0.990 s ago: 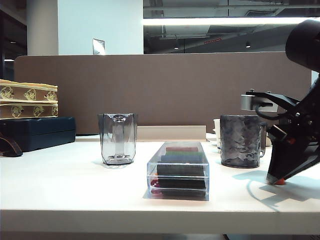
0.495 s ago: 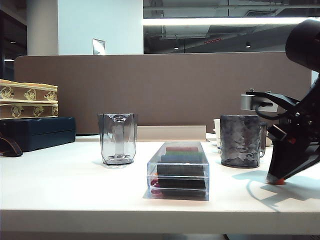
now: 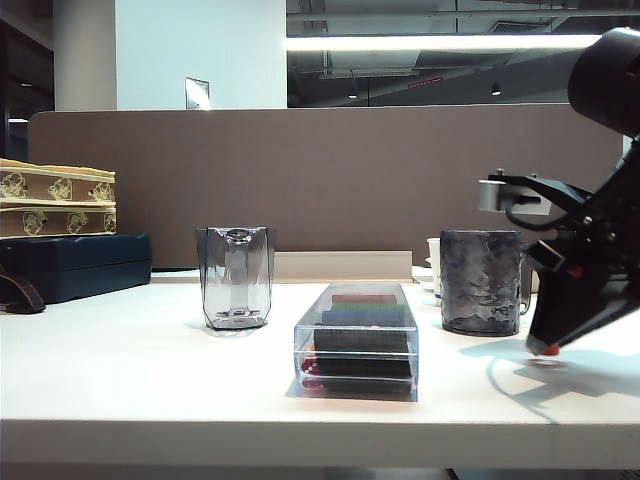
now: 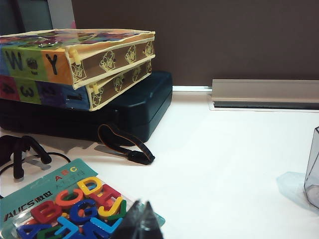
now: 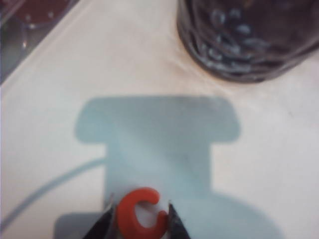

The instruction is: Pick up the letter "c" and put it in the paper cup.

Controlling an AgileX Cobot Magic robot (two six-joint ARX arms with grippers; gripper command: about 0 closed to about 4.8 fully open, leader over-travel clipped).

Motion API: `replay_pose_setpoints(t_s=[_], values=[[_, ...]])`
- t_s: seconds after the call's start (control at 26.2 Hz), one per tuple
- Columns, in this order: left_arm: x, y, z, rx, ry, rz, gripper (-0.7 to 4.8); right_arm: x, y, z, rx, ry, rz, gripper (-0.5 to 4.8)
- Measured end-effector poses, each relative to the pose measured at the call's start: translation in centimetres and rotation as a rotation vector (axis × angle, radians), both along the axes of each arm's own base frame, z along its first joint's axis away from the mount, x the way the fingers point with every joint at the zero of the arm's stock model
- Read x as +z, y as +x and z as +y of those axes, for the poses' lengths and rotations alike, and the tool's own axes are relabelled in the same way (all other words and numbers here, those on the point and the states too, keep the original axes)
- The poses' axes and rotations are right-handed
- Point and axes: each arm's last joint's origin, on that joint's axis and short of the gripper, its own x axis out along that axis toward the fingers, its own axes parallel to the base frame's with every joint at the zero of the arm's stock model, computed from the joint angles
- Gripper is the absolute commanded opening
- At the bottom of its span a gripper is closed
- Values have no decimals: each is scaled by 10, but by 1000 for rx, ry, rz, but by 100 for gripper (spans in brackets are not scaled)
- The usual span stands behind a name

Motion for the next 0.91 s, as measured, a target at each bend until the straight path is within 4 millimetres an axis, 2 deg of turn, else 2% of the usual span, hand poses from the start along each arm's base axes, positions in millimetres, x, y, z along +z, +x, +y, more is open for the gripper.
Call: replay_pose_setpoints(t_s=[0.3, 0.57, 0.91], values=[[0, 0, 0, 0, 0, 0, -6, 24, 14, 4, -9, 11, -70, 103], [0, 0, 0, 0, 0, 0, -6, 41, 11, 3, -9, 26, -116, 103], [0, 0, 0, 0, 0, 0, -6, 96, 35, 9, -33, 38, -321, 103]])
